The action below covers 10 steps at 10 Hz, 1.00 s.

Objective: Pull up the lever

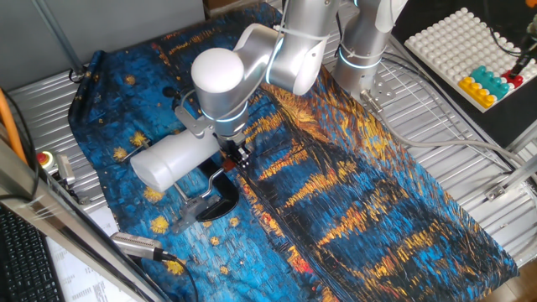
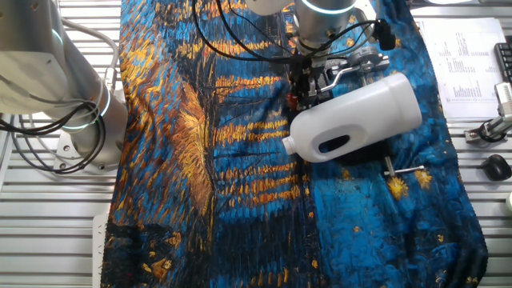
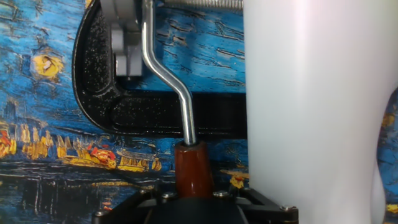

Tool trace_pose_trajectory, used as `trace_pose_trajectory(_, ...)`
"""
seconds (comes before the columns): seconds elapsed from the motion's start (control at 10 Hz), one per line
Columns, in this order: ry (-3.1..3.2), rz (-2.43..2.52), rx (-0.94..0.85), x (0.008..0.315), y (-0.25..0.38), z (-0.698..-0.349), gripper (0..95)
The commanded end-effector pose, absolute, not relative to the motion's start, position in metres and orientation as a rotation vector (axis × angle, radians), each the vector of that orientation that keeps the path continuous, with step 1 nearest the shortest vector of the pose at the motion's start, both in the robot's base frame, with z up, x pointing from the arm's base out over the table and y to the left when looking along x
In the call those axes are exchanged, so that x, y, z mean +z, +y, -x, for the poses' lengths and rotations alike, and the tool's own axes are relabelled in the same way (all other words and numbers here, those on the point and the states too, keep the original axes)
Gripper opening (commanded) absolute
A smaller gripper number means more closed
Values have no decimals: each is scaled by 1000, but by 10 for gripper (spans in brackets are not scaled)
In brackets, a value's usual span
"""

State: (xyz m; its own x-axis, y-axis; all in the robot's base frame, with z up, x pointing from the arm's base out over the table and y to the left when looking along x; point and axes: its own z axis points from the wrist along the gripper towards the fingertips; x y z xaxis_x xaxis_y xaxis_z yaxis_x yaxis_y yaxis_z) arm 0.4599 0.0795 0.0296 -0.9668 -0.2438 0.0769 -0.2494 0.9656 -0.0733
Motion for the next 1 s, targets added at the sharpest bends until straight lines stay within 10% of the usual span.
trace_pose_trajectory(0.1,-3048,-384,127,28,80,-460,380)
trace_pose_trajectory(0.5,-3050,-403,136,23,81,-458,380)
trace_pose_trajectory(0.8,-3053,-413,148,22,82,-458,0)
trace_pose_trajectory(1.0,-3050,-426,154,22,82,-458,0)
